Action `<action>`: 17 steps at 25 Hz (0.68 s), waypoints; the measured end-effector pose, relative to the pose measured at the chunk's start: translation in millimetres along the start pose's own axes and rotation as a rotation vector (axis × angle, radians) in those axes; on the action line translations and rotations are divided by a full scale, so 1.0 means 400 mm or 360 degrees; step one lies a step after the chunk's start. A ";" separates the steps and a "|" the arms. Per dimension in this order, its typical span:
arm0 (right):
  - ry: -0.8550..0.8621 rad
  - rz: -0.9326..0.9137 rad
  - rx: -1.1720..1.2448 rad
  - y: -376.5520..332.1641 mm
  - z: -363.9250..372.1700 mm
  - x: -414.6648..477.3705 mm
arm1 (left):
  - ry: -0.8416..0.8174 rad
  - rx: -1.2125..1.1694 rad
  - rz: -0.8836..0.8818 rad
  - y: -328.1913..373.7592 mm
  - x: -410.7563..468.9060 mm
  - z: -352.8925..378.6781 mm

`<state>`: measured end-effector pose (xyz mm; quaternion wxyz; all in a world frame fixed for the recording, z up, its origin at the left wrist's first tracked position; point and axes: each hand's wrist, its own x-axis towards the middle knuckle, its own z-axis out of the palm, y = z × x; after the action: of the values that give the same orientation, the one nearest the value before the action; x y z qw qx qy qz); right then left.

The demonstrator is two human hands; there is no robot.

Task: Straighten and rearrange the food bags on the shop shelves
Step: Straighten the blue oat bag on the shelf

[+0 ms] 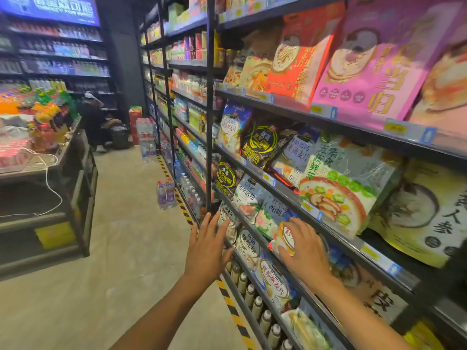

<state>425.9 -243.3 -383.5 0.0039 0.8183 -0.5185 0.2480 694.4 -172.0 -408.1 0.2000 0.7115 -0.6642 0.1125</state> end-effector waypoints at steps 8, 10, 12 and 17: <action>0.0002 -0.0059 0.0146 -0.047 0.203 0.343 | -0.0023 0.0025 -0.0127 -0.199 0.275 0.080; -0.0006 -0.0035 0.0183 -0.036 0.248 0.434 | -0.0021 0.0000 -0.0132 -0.233 0.362 0.107; 0.0017 -0.0031 0.0231 -0.022 0.285 0.505 | 0.0013 -0.0003 -0.0119 -0.258 0.423 0.131; 0.0018 -0.0034 0.0304 0.001 0.362 0.666 | -0.0007 -0.0036 -0.0127 -0.315 0.573 0.205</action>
<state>574.0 -507.2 -401.6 -0.0684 0.8191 -0.4837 0.3008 831.8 -409.1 -401.2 0.2108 0.7355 -0.6368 0.0953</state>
